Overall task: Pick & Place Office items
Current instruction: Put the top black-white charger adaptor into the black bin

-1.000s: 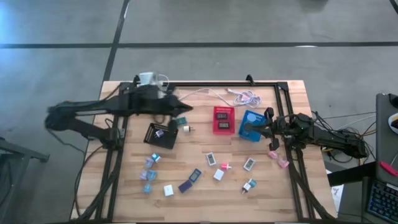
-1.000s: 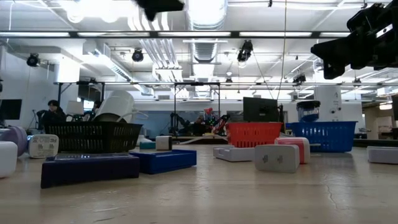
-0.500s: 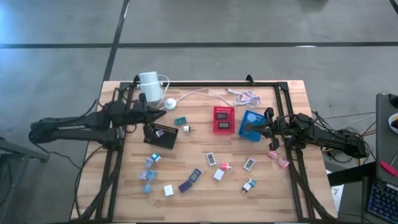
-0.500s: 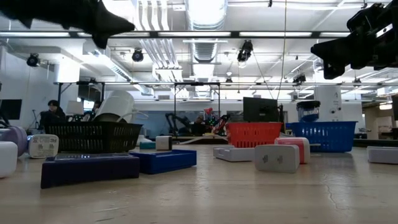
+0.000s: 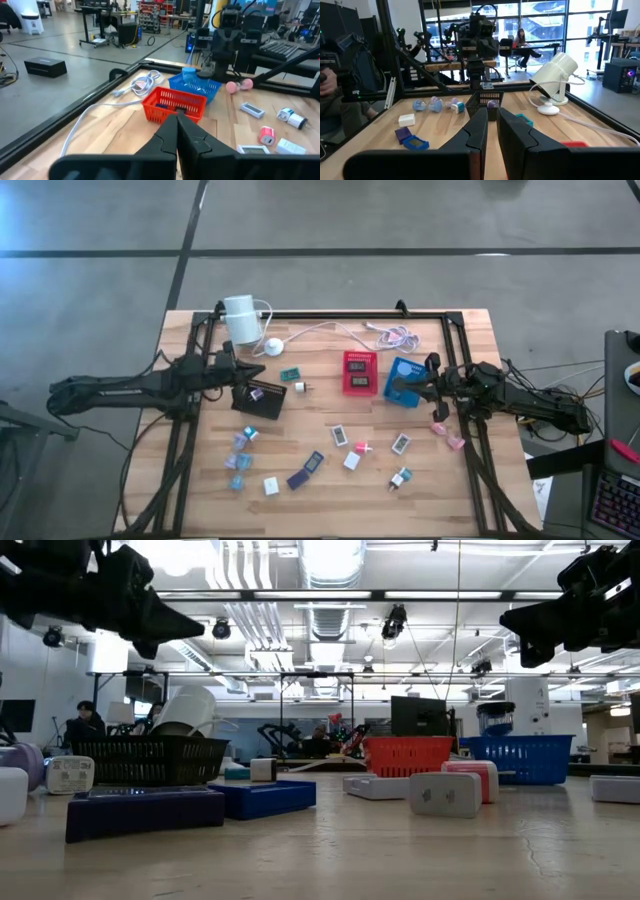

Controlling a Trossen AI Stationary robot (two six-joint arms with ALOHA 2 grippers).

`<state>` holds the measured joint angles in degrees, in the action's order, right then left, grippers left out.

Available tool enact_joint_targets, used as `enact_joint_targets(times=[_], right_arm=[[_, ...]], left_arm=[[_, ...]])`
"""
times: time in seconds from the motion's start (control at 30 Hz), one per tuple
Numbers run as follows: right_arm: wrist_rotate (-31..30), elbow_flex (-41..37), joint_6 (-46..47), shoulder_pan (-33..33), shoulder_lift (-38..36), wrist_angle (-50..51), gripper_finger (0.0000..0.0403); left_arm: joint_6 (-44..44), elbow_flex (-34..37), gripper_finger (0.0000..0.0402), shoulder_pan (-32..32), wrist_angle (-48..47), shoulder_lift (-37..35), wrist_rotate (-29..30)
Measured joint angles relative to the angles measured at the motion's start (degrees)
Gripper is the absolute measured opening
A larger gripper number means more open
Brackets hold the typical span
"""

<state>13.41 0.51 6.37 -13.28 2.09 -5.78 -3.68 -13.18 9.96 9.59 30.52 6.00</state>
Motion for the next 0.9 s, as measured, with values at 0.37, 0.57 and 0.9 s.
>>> enact_joint_targets(times=[0.37,0.57,0.9], right_arm=[[0.0,0.0,0.1,0.0,0.0,0.0,0.0038],[0.0,0.0,-0.3,0.0,0.0,0.0,0.0038],[0.0,0.0,-0.4,0.0,0.0,0.0,0.0038]], left_arm=[[-0.5,6.3,0.0005,0.0,8.2,0.0,-0.2],[-1.3,7.9,0.0007,0.0,9.3,0.0,-0.2],[-6.4,6.2,0.0003,0.0,10.5,0.7,2.5]])
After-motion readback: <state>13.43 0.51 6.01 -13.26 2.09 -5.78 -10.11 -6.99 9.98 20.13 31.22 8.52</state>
